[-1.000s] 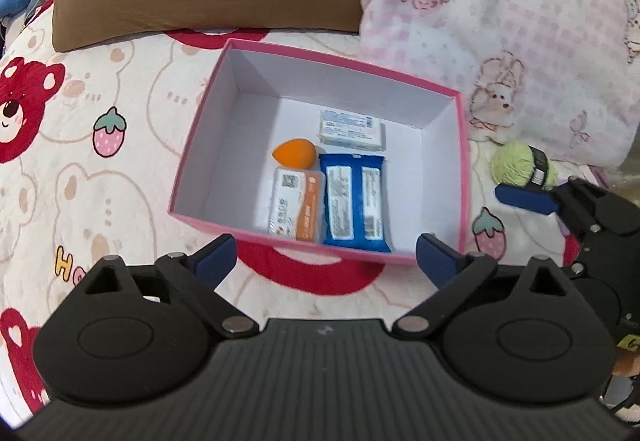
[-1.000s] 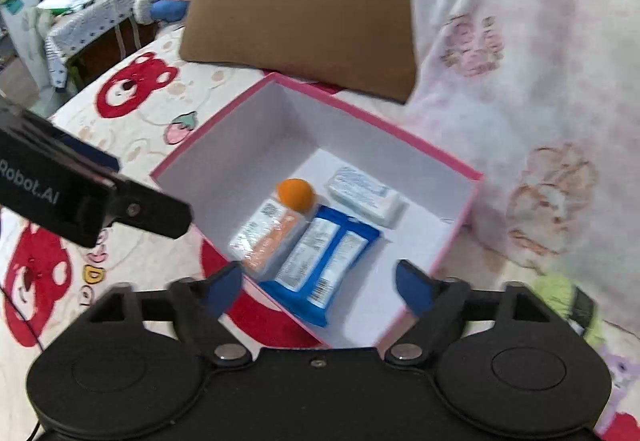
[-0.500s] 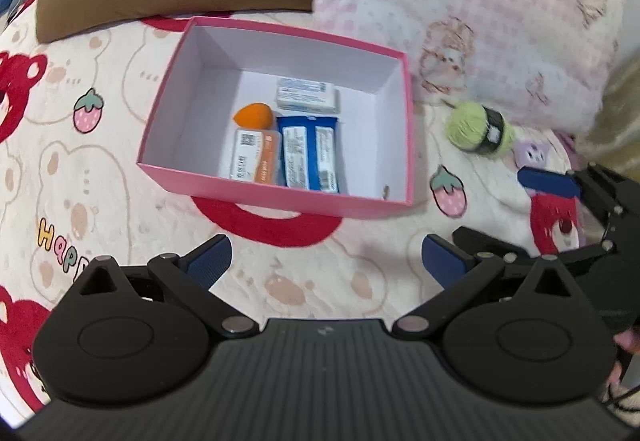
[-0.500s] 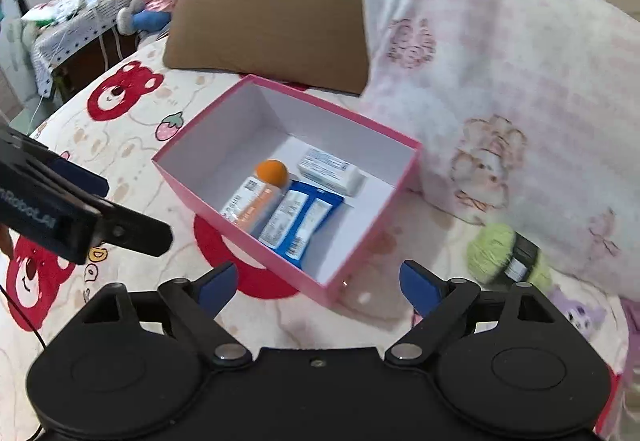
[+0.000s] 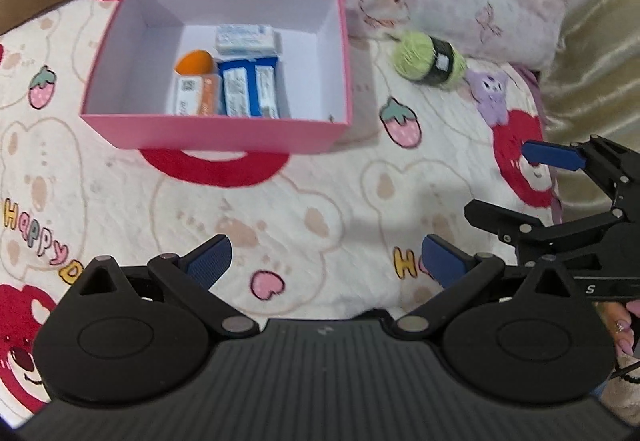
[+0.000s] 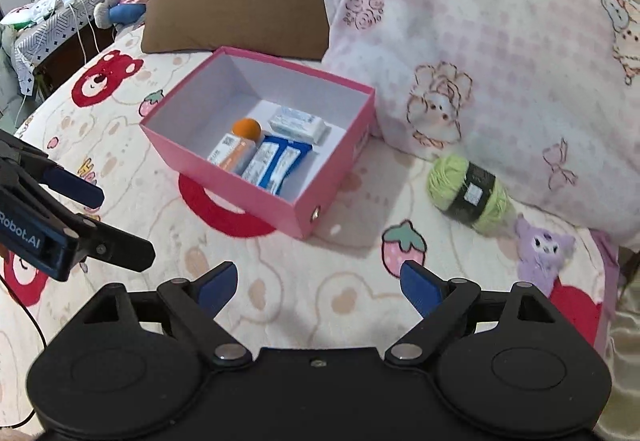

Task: Organize objects
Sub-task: 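Raise the left gripper and pull it back from the pink box, then move the left gripper toward the green yarn ball beside the pillow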

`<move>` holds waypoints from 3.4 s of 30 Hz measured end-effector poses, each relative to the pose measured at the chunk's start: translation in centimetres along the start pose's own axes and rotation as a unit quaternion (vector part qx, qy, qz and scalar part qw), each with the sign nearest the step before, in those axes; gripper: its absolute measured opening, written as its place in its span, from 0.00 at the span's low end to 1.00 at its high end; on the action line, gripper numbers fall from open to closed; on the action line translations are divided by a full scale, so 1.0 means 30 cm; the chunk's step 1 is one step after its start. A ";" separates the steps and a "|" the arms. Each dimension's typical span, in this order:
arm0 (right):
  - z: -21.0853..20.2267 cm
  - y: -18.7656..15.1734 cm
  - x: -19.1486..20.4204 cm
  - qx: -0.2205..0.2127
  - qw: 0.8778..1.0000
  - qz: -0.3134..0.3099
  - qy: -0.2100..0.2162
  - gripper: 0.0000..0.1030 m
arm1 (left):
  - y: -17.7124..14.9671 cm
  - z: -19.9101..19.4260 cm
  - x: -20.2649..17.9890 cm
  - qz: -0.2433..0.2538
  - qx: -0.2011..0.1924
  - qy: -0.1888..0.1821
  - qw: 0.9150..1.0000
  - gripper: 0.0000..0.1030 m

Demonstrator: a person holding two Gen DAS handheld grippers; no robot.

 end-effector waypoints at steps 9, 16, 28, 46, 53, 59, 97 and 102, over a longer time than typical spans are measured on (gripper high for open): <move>-0.022 -0.085 -0.046 0.008 1.000 -0.011 -0.017 0.88 | -0.026 0.051 -0.086 0.019 0.018 -0.017 1.000 1.00; -0.031 -0.108 -0.134 0.000 1.000 0.005 -0.013 0.88 | 0.016 0.070 -0.136 0.041 0.002 -0.003 0.999 1.00; -0.032 -0.064 -0.338 -0.112 0.991 0.065 0.032 0.88 | 0.175 0.082 -0.209 0.085 -0.069 0.006 0.994 1.00; 0.206 0.081 -0.503 -0.202 0.976 0.072 0.038 0.88 | 0.459 0.329 -0.286 0.058 -0.146 -0.029 0.987 1.00; 0.310 0.146 -0.522 -0.219 0.975 0.029 0.007 0.88 | 0.560 0.457 -0.293 0.047 -0.149 -0.034 0.987 0.97; 0.411 0.157 -0.591 -0.235 0.971 0.035 -0.006 0.88 | 0.620 0.555 -0.293 0.056 -0.214 -0.012 0.975 0.97; 0.625 0.139 -0.671 -0.236 0.967 0.097 0.012 0.88 | 0.765 0.824 -0.282 0.127 -0.192 -0.005 0.973 0.84; 0.622 0.150 -0.675 -0.241 0.965 0.104 -0.010 0.88 | 0.757 0.853 -0.308 0.109 -0.183 -0.049 0.976 0.84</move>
Point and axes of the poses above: each gripper's, at about its wrist camera, not at the fingertips, and z roughly the way its jaws point, x to its left, y to its top, the point moved 7 cm from there along z, roughly the way its jaws point, and after that the axes turned 15 degrees about z, right-handed, at the moved point
